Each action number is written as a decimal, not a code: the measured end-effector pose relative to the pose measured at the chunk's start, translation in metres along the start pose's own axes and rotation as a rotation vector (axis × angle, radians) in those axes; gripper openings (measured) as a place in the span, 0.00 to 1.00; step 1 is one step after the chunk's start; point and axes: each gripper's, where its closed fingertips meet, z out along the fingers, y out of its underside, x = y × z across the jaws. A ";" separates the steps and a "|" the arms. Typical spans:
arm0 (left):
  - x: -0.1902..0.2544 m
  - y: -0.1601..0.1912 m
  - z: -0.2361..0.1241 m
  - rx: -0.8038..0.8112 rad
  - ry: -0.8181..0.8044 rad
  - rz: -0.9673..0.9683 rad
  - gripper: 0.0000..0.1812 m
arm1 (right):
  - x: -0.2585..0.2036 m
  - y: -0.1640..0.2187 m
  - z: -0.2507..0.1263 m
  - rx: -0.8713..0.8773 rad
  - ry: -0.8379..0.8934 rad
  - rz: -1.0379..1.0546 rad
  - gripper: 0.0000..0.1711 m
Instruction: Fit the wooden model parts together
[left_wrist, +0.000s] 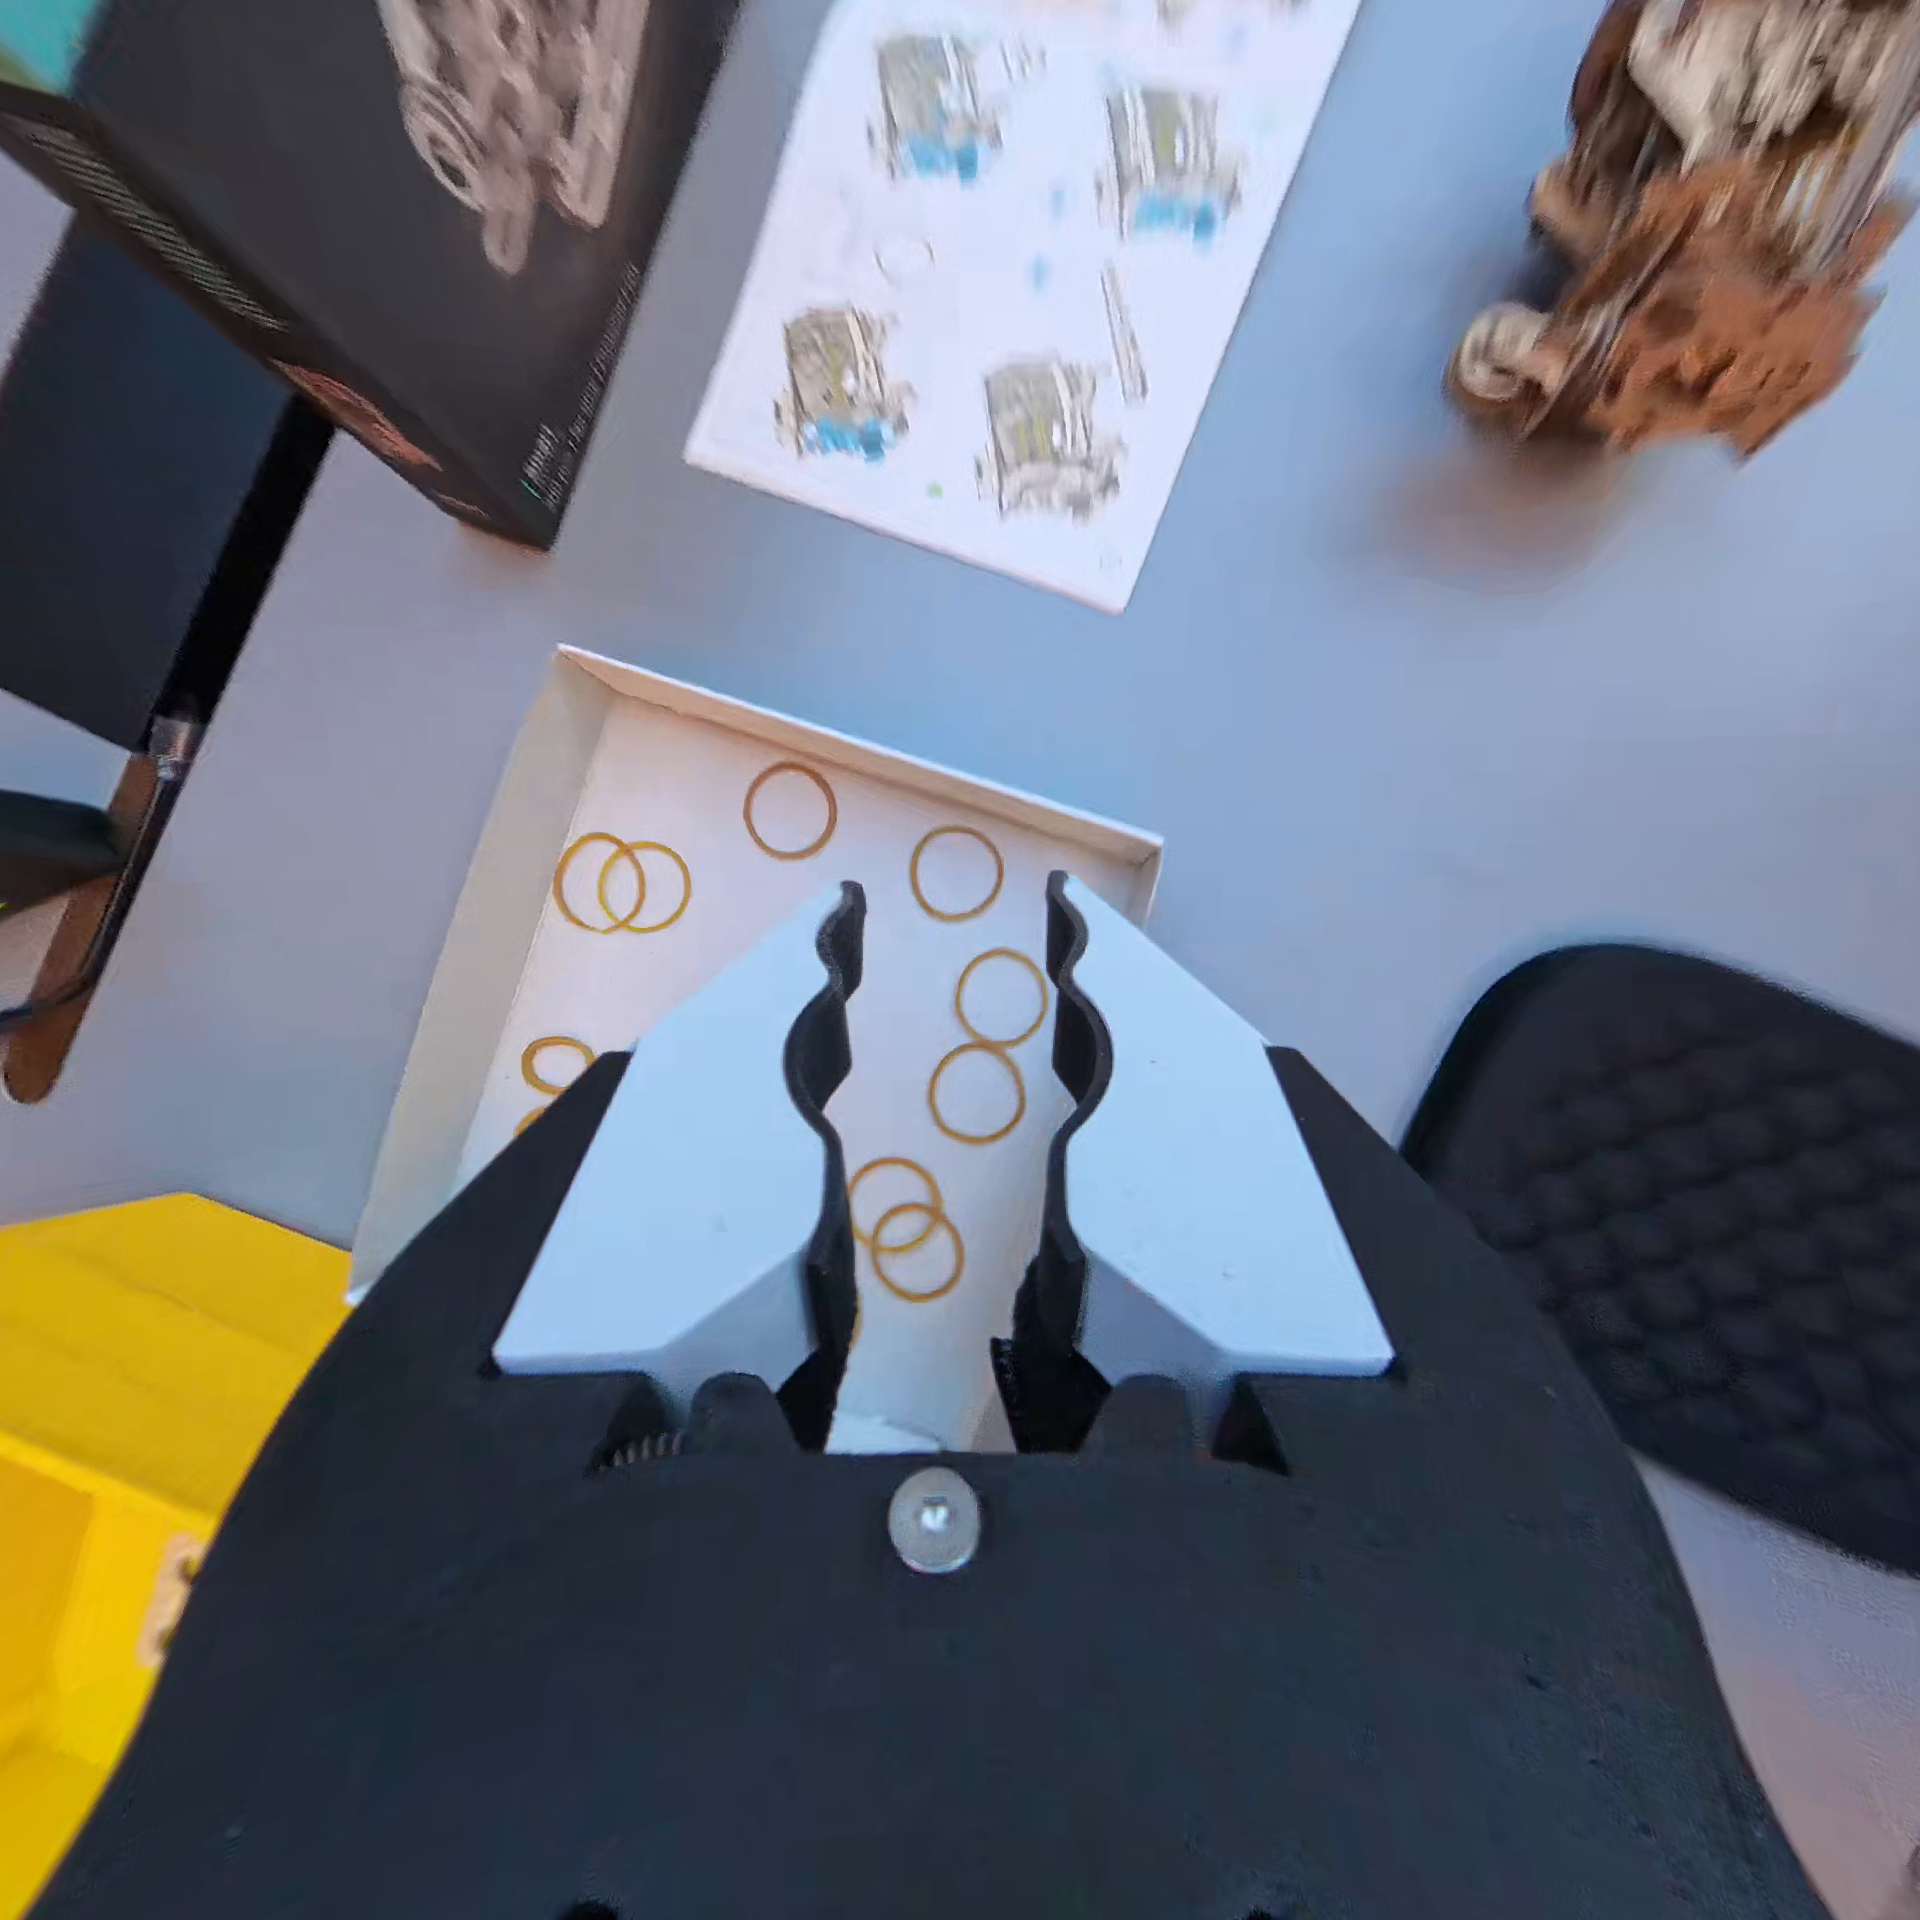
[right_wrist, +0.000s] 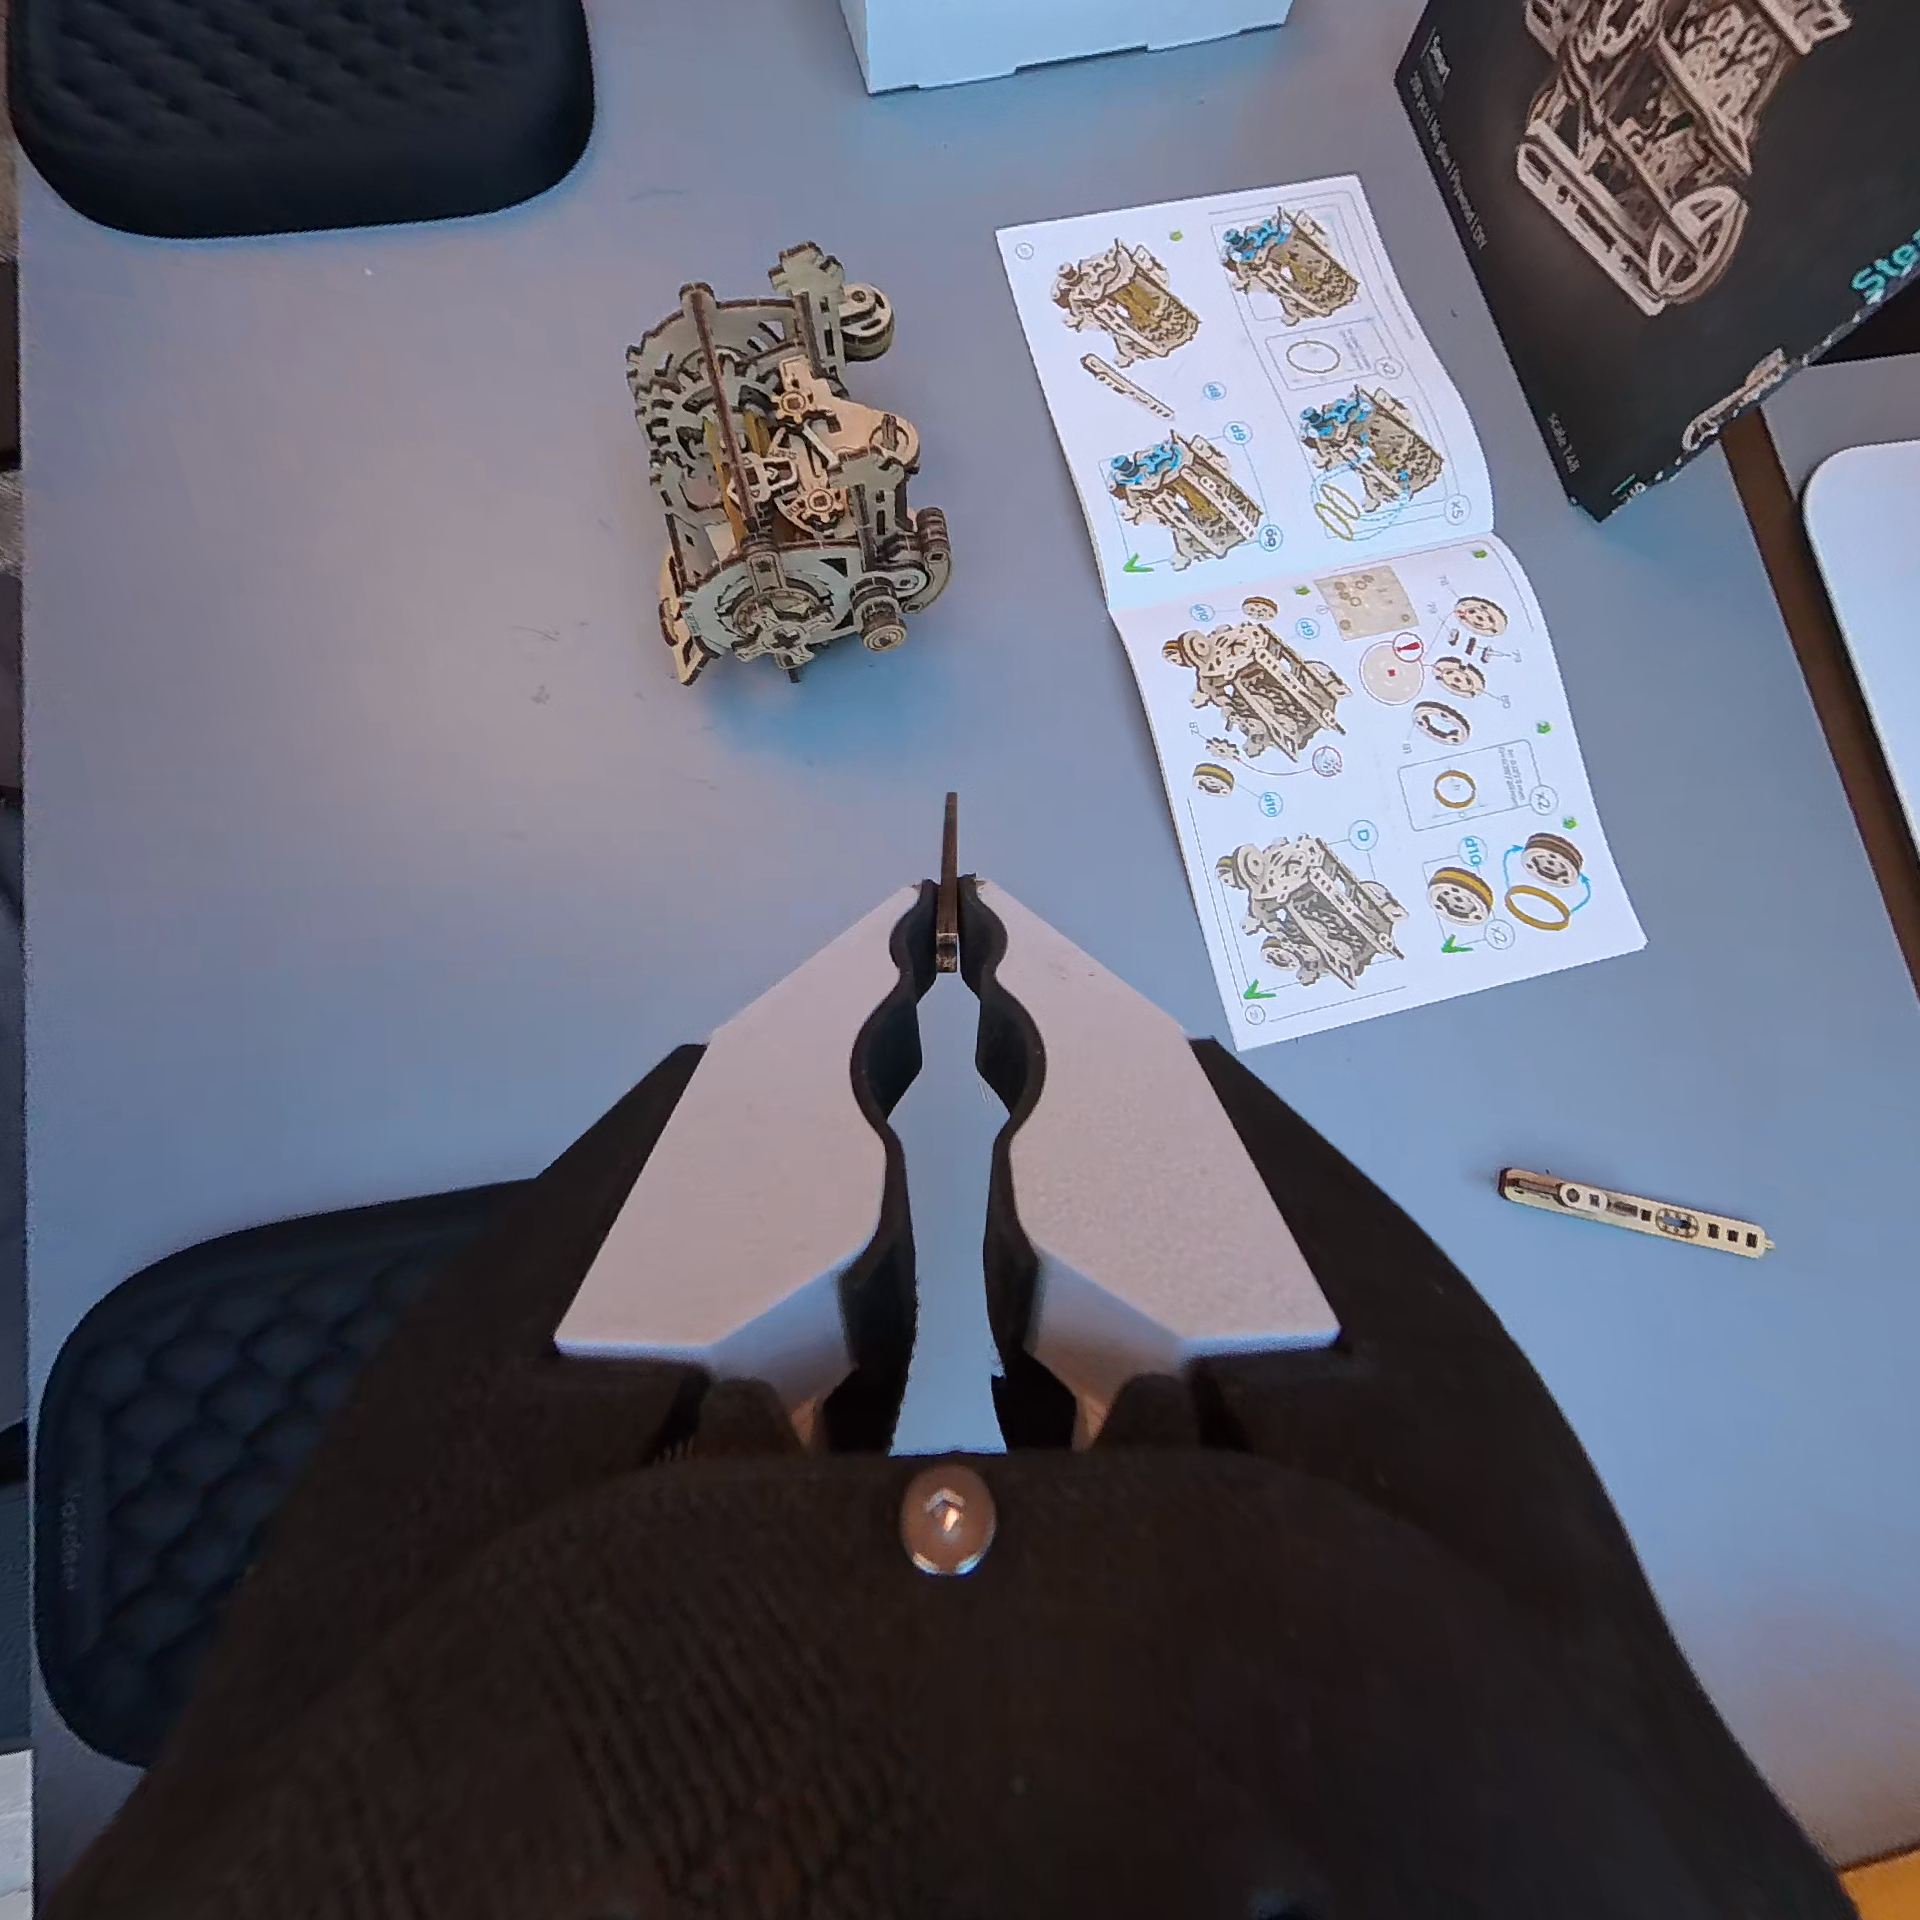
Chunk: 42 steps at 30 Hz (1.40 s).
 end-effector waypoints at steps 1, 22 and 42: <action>0.000 0.008 0.008 -0.059 0.012 0.053 0.18 | 0.002 0.002 0.000 -0.001 0.004 0.007 0.01; -0.007 0.070 0.056 -0.521 0.092 0.076 0.09 | 0.028 0.021 -0.004 -0.056 0.051 0.066 0.01; 0.056 -0.026 -0.004 -0.038 -0.280 -0.072 0.00 | -0.005 0.022 -0.015 0.035 0.140 0.030 0.01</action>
